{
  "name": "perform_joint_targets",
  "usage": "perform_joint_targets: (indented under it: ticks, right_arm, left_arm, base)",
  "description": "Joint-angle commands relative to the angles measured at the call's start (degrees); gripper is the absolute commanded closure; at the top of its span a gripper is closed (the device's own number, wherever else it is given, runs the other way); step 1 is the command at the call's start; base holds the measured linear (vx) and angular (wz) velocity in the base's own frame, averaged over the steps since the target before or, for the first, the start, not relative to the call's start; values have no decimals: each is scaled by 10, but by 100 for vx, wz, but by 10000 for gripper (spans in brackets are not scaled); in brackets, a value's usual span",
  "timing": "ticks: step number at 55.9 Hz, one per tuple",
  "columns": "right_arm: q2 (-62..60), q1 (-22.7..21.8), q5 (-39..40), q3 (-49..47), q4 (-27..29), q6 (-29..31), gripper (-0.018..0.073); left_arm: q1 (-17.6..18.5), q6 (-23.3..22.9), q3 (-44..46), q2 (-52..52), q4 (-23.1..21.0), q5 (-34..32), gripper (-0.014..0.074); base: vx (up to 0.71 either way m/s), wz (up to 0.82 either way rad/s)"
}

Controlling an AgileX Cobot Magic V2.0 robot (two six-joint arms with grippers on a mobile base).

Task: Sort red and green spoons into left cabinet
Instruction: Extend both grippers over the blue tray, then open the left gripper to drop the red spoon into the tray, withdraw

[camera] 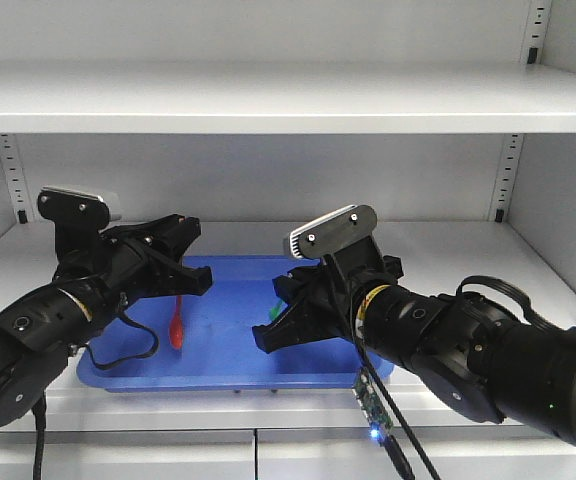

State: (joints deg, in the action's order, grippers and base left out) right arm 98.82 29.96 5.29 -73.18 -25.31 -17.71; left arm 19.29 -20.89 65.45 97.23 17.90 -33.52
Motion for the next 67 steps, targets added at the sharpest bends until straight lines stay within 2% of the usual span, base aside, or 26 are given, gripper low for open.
perform_joint_targets:
  ticks: [1, 12, 13, 14, 18, 23, 32, 36, 39, 46, 50, 53, 56, 59, 63, 67]
  right_arm:
    - [-27, -1, 15, -22, 2, 3, 300]
    - [-27, -7, -7, -22, 2, 3, 44]
    - [-27, -7, -6, -22, 2, 3, 23]
    - [-27, -14, 1, -22, 2, 3, -57]
    - [-27, -14, 2, -22, 2, 4, -64]
    - [-27, -13, 1, -21, 2, 4, -57]
    - [-27, -13, 0, -21, 2, 3, -33]
    - [-27, -13, -1, -21, 2, 3, -16]
    - [-27, -13, -1, -21, 2, 3, -2]
    - [-27, -13, -1, -21, 2, 3, 24]
    - [-27, -13, -1, -21, 2, 3, 38]
    - [-27, -13, -1, -21, 2, 3, 46]
    - [-27, -13, -1, -21, 2, 3, 54]
    - [-27, -13, -1, -21, 2, 3, 62]
    - [-27, -13, -1, -21, 2, 3, 72]
    - [-27, -13, -1, -21, 2, 3, 82]
  left_arm:
    - [1, 1, 22, -25, -10, -44, 470]
    - [1, 1, 22, -24, -10, -33, 239]
    - [1, 1, 22, -24, -10, -28, 210]
    - [1, 20, 22, -24, -10, 1, 50]
    - [1, 29, 22, -24, -10, 8, -10]
    - [1, 29, 22, -24, -10, 8, -32]
    - [1, 28, 22, -25, -10, 7, -16]
    - [1, 46, 22, -26, -9, 14, -2]
    - [1, 95, 22, -26, -8, 27, 14]
    - [1, 259, 22, -26, -9, 93, 38]
    - [1, 298, 22, -26, -10, 107, 41]
    - [1, 290, 22, -26, -16, 103, 41]
    - [1, 261, 22, -26, -45, 95, 41]
    - [1, 209, 22, -26, -85, 85, 41]
    - [1, 117, 22, -26, -162, 77, 41]
    - [1, 20, 22, -26, -212, 79, 41]
  base:
    - [0, 0]
    - [0, 0]
    - [0, 0]
    - [0, 0]
    - [0, 0]
    - [0, 0]
    - [0, 0]
    - [0, 0]
    - [0, 0]
    - [0, 0]
    - [0, 0]
    - [0, 0]
    - [0, 0]
    - [0, 0]
    - [0, 0]
    - [0, 0]
